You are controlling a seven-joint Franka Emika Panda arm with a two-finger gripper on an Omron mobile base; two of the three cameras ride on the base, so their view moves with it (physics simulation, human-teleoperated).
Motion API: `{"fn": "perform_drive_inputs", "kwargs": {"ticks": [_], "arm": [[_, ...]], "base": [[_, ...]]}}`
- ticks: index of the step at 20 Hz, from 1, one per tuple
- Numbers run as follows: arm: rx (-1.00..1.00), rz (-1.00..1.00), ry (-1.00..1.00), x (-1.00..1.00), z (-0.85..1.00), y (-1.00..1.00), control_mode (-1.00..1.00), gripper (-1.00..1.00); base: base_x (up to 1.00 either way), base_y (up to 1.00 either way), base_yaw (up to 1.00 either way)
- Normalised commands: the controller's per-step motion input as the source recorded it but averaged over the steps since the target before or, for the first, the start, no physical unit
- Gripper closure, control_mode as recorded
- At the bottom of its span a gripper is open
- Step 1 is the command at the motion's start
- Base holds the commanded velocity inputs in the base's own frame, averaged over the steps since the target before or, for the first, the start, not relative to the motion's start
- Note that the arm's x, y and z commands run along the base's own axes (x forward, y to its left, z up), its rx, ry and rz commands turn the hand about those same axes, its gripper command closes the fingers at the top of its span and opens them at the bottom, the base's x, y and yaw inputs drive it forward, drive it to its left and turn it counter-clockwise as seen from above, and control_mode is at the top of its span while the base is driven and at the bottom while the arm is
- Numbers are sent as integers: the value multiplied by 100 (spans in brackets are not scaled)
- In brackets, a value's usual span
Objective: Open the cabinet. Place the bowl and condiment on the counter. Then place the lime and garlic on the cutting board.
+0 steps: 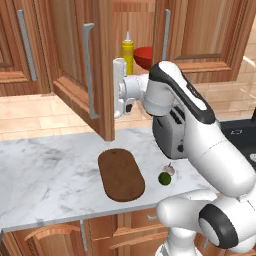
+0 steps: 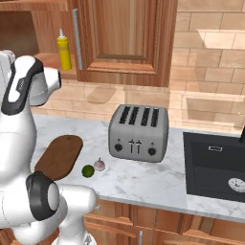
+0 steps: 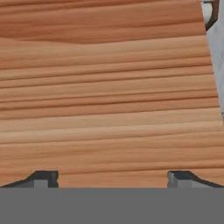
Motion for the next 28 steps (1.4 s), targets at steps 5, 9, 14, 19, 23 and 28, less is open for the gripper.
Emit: {"fn": "perform_drive_inputs", "kwargs": {"ticks": [5, 9, 14, 19, 23, 28], "arm": [[0, 13, -3, 5, 0, 35, -100, -100], [0, 10, -4, 12, 0, 33, -100, -100], [2, 4, -3, 11, 0, 22, -100, -100], [1, 1, -6, 3, 0, 11, -100, -100], [0, 0, -12, 0, 0, 0, -100, -100], [1, 0, -13, 0, 0, 0, -100, -100]], "base": [[0, 0, 0], [0, 0, 0], [0, 0, 0], [0, 0, 0], [0, 0, 0], [0, 0, 0]]}}
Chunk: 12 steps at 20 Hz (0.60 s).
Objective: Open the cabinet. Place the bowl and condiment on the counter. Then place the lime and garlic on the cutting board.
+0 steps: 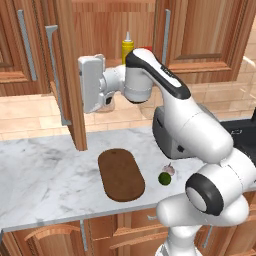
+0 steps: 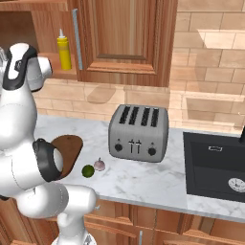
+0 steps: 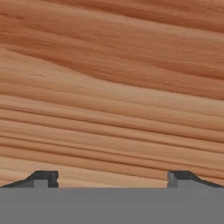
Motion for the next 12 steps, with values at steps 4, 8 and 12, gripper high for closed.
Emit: {"fn": "perform_drive_inputs", "kwargs": {"ticks": [4, 8, 12], "arm": [[2, 0, -12, 0, 0, -24, -100, -100], [4, -6, -15, 0, 0, -57, -100, -100], [3, -12, -19, -11, 1, -74, -100, -100]], "base": [[0, 0, 0], [0, 0, 0], [0, 0, 0]]}}
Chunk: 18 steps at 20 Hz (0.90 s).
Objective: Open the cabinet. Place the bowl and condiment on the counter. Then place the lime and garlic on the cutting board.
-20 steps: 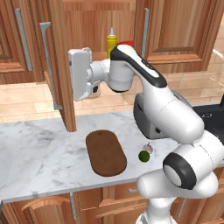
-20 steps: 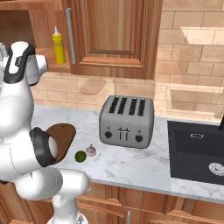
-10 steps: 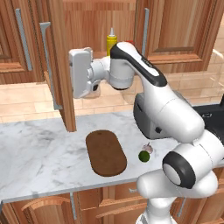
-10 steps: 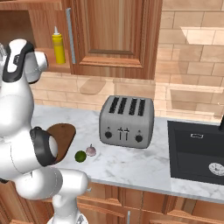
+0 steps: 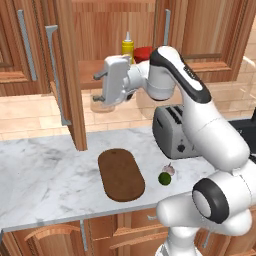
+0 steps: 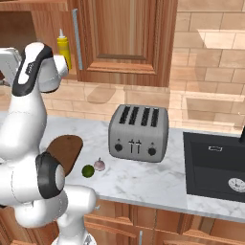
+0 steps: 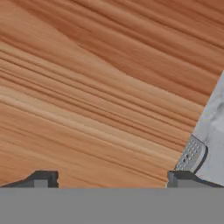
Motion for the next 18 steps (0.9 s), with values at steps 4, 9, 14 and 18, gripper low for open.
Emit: {"fn": "perform_drive_inputs", "kwargs": {"ticks": [4, 9, 14, 18], "arm": [[1, -13, -20, -28, 1, -76, -100, -100], [3, -10, -19, -40, 2, -63, -100, -100], [0, -5, -26, -45, 2, -16, -100, -100], [0, -6, -41, -42, 14, 0, -100, -100]], "base": [[0, 0, 0], [0, 0, 0], [0, 0, 0], [0, 0, 0]]}}
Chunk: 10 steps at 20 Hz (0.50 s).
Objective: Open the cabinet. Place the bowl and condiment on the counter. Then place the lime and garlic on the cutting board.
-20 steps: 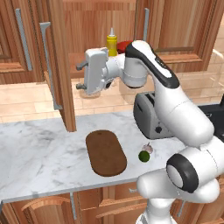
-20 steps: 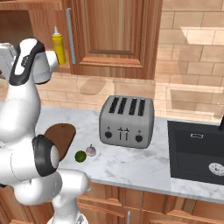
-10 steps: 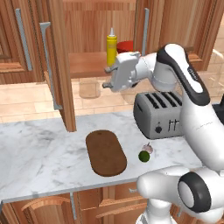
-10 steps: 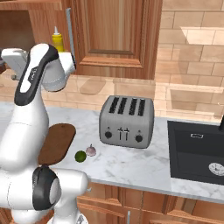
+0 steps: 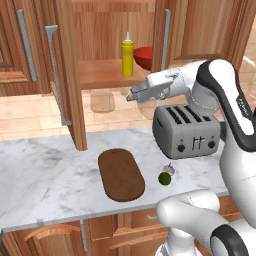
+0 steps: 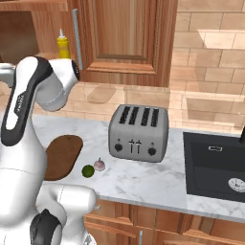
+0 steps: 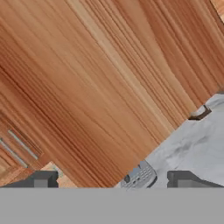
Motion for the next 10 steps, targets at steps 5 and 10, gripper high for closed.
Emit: {"fn": "perform_drive_inputs", "kwargs": {"ticks": [5, 10], "arm": [[0, -13, -36, -32, 20, -1, -100, -100], [0, -16, -35, -24, 19, -15, -100, -100]], "base": [[0, 0, 0], [0, 0, 0]]}}
